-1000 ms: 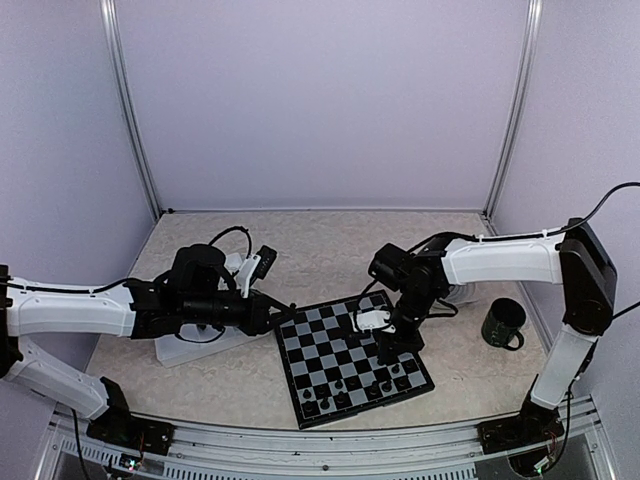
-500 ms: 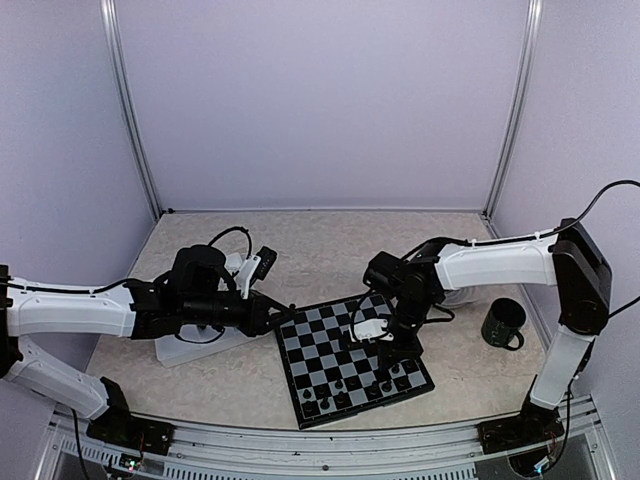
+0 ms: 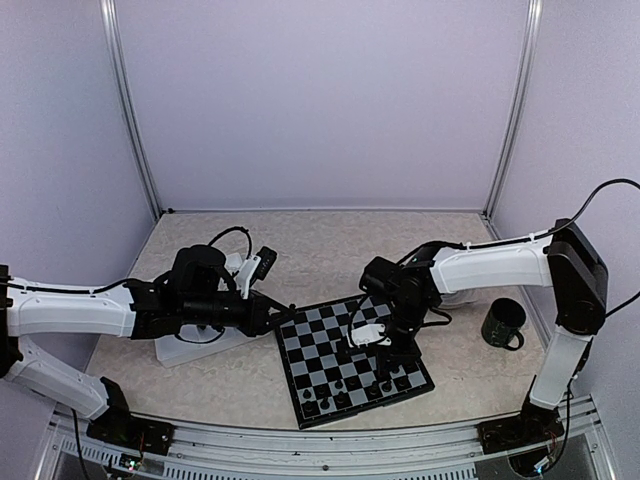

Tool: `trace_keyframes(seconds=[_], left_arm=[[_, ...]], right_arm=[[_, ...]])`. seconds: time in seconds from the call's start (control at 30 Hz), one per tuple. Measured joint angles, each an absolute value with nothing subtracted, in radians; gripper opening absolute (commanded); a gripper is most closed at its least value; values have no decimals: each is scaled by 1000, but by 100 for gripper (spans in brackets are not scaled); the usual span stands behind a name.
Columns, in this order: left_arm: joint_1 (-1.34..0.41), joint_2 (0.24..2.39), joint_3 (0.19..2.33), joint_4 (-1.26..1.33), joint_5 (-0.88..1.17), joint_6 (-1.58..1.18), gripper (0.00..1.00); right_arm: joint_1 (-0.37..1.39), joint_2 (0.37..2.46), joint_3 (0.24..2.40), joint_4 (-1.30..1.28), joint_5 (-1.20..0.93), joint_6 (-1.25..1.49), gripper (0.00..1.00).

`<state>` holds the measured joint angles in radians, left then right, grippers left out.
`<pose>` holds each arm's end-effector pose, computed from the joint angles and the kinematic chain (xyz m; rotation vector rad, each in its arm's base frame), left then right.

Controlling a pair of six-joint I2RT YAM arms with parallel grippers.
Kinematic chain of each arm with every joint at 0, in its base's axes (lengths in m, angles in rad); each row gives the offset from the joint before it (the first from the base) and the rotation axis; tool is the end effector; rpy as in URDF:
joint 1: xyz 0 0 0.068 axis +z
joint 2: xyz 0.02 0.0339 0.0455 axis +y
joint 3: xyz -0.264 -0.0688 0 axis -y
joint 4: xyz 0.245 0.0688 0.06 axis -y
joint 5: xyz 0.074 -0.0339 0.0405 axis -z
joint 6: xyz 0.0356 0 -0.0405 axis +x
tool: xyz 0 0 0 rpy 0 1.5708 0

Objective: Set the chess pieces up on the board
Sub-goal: Place the pawn at c7, then pass from the left arm to the right

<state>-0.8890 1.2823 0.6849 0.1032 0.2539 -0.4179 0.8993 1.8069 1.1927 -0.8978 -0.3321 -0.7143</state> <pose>0.1674 -0.2205 0.2269 0.6824 2.1185 -1.0305 0.1918 0.2600 0.1705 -2.2276 2.1133 0.5207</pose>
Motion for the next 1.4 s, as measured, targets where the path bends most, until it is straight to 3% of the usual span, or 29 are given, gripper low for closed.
trace_keyframes(seconds=[0.67,0.93,1.13,1.27,1.4], left_arm=[[-889,1285,685,102,253,-417,19],[-889,1286,682,110,266,-405,19],[-908,1286,668,173,324,-378,19],[-987,1279,668,199,259,-302,18],[-1086,1270,670,198,124,-193,18]], right_arm=[[902,1807,1198,-922,-336,-715,21],[889,1803,1303,-957,-362,-714,25],[745,1800,1503,-979,-524,-672,30],[607,1784,1597,-905,-696,-568,33],[580,1795,1621,-875,-861,-478,35]])
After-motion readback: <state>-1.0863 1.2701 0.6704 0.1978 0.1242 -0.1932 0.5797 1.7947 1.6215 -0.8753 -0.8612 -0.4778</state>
